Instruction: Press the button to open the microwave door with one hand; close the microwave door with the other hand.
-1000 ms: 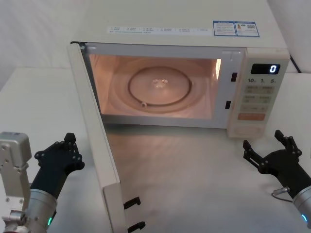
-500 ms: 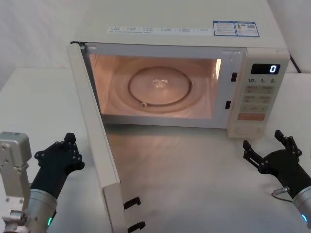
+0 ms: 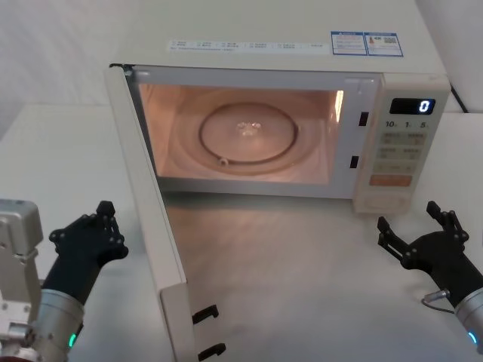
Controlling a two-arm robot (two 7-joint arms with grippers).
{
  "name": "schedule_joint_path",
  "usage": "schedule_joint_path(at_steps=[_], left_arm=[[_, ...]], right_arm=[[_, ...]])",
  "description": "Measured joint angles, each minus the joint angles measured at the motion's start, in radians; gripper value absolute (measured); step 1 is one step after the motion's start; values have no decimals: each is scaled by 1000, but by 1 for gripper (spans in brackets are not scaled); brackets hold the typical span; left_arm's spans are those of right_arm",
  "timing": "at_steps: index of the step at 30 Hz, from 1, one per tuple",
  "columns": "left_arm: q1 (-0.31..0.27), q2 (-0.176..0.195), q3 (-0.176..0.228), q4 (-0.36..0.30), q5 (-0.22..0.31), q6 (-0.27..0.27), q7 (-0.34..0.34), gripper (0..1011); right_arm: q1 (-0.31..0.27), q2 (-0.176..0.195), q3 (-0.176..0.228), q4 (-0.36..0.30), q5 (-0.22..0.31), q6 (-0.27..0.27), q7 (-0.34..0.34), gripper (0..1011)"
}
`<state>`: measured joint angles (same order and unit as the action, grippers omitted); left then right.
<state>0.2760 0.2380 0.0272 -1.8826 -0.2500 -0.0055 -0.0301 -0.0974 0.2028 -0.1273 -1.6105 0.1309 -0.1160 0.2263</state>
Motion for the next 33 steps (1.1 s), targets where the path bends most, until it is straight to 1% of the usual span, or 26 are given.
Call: schedule_joint_path(at_steps=[7,10,13,14,17,19,20,22,23,25,26,27,29,33], left_arm=[[22,6,-41,-70,-3,30,-30,0],[36,12,-67,-105,-15,39,-49,0],[56,21,-105,-148,-36,45,-80,0],[56,21,-105,-148,-36,45,-80,0],[77,34,-143,-182,-64,39,-117,0],[85,41,-159,-193,-78,33,-134,0],[92,48,-173,-203,-92,28,-150,0],[99,56,-185,-211,-110,23,-168,0],[104,65,-196,-217,-127,19,-185,0],[109,76,-206,-223,-147,15,-204,0],[113,87,-213,-227,-170,13,-225,0],[114,93,-215,-229,-180,12,-234,0],[116,111,-219,-231,-207,12,-259,0],[115,133,-216,-232,-239,12,-286,0]], right_arm=[[0,0,0,0,0,0,0,1000],[0,0,0,0,0,0,0,1000],[0,0,0,0,0,0,0,1000],[0,0,0,0,0,0,0,1000],[0,0,0,0,0,0,0,1000],[0,0,0,0,0,0,0,1000],[0,0,0,0,0,0,0,1000],[0,0,0,0,0,0,0,1000],[0,0,0,0,0,0,0,1000],[0,0,0,0,0,0,0,1000],[0,0,0,0,0,0,0,1000],[0,0,0,0,0,0,0,1000],[0,0,0,0,0,0,0,1000],[0,0,0,0,0,0,0,1000]])
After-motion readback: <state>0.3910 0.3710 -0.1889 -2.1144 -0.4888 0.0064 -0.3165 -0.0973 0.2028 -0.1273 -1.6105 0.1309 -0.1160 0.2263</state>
